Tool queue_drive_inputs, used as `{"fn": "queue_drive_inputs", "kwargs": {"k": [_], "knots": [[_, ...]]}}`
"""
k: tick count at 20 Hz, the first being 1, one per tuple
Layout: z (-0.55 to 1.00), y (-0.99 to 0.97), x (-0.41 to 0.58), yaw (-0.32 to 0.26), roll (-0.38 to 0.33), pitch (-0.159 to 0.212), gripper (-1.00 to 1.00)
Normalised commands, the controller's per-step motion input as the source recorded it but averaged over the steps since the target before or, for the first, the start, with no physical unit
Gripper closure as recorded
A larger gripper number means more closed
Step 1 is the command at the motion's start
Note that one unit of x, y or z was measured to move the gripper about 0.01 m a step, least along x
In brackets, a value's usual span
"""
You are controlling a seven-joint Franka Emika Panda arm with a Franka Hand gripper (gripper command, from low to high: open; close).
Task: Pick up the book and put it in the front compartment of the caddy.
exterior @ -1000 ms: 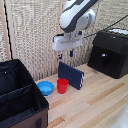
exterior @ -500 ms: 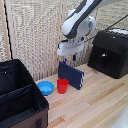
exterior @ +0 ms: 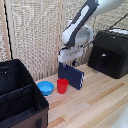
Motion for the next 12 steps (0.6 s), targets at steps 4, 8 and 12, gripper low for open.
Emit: {"fn": "queue_drive_inputs", "kwargs": {"k": [4, 8, 12], "knots": [[-0.24, -0.08, 0.139, 0.036, -0.013, 0.023, -1.0], [-0.18, -0.04, 0.144, 0.024, -0.037, 0.065, -1.0], [-0.08, -0.08, 0.225, 0.05, -0.024, 0.107, 1.0]]}}
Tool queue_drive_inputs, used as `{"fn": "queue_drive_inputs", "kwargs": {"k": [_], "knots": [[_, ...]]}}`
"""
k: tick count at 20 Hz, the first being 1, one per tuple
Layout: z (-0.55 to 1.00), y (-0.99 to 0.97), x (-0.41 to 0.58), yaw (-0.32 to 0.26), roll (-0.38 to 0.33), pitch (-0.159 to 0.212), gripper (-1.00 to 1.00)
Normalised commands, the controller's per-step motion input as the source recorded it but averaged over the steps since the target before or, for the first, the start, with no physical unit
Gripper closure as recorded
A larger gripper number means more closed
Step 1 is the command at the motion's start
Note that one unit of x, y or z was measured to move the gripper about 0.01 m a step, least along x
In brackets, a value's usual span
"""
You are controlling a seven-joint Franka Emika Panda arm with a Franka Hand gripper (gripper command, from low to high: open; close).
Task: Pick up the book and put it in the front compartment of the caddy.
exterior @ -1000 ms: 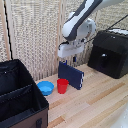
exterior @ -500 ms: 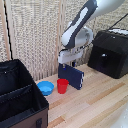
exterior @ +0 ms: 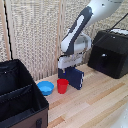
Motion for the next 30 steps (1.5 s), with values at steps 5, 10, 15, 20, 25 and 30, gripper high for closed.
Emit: {"fn": "queue_drive_inputs", "kwargs": {"k": [5, 10, 15, 20, 25, 30], "knots": [[-0.04, -0.04, 0.198, 0.041, -0.006, 0.075, 1.0], [-0.06, 0.0, 0.006, 0.003, -0.019, 0.014, 1.0], [-0.02, 0.03, 0.004, 0.002, -0.061, 0.0, 1.0], [0.2, 0.1, -0.038, -0.03, -0.079, -0.003, 1.0], [0.96, 0.14, -0.066, -0.135, -0.079, 0.0, 1.0], [1.0, 0.1, 0.003, -0.151, -0.006, 0.0, 1.0]]}}
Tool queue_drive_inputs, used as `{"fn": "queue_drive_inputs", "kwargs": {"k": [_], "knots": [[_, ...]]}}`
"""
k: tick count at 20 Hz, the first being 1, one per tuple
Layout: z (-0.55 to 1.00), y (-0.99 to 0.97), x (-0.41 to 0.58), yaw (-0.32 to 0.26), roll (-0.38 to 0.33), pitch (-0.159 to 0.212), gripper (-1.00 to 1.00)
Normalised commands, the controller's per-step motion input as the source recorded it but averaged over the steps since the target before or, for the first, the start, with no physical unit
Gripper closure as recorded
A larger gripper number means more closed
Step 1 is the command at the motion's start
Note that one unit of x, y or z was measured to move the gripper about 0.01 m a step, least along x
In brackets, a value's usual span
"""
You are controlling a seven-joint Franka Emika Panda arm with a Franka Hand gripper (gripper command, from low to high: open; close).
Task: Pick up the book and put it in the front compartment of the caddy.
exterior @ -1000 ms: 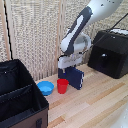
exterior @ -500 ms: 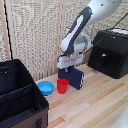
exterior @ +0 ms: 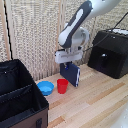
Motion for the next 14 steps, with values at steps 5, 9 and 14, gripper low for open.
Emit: {"fn": "queue_drive_inputs", "kwargs": {"k": [5, 9, 14], "knots": [[0.98, 0.03, -0.025, -0.205, 0.0, -0.001, 1.0], [0.87, 0.0, -0.109, -0.295, 0.0, -0.008, 1.0], [0.79, 0.0, -0.121, -0.294, 0.0, -0.002, 1.0]]}}
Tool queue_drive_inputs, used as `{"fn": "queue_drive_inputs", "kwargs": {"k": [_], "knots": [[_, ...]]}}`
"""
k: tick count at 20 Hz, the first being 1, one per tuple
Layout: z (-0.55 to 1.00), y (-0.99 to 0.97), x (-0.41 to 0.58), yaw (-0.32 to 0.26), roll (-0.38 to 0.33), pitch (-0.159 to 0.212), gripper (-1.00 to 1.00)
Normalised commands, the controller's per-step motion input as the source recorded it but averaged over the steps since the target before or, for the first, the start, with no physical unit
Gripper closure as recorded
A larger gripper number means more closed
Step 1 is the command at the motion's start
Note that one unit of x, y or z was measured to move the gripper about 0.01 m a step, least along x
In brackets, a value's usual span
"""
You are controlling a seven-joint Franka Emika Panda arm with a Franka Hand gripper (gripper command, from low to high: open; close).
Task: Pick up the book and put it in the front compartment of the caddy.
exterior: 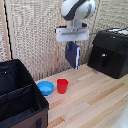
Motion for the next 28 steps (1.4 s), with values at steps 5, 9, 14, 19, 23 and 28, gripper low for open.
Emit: {"fn": "queue_drive_inputs", "kwargs": {"k": [5, 9, 14, 19, 23, 28], "knots": [[0.61, 0.11, -0.104, -0.29, 0.0, -0.003, 1.0], [0.34, 0.36, -0.049, -0.261, -0.001, -0.003, 1.0], [0.23, 0.55, -0.001, -0.229, -0.003, -0.013, 1.0], [0.24, 0.6, 0.0, -0.213, -0.001, -0.019, 1.0], [0.3, 0.57, 0.0, -0.215, 0.0, -0.021, 1.0], [0.31, 0.56, 0.0, -0.217, 0.0, -0.023, 1.0]]}}
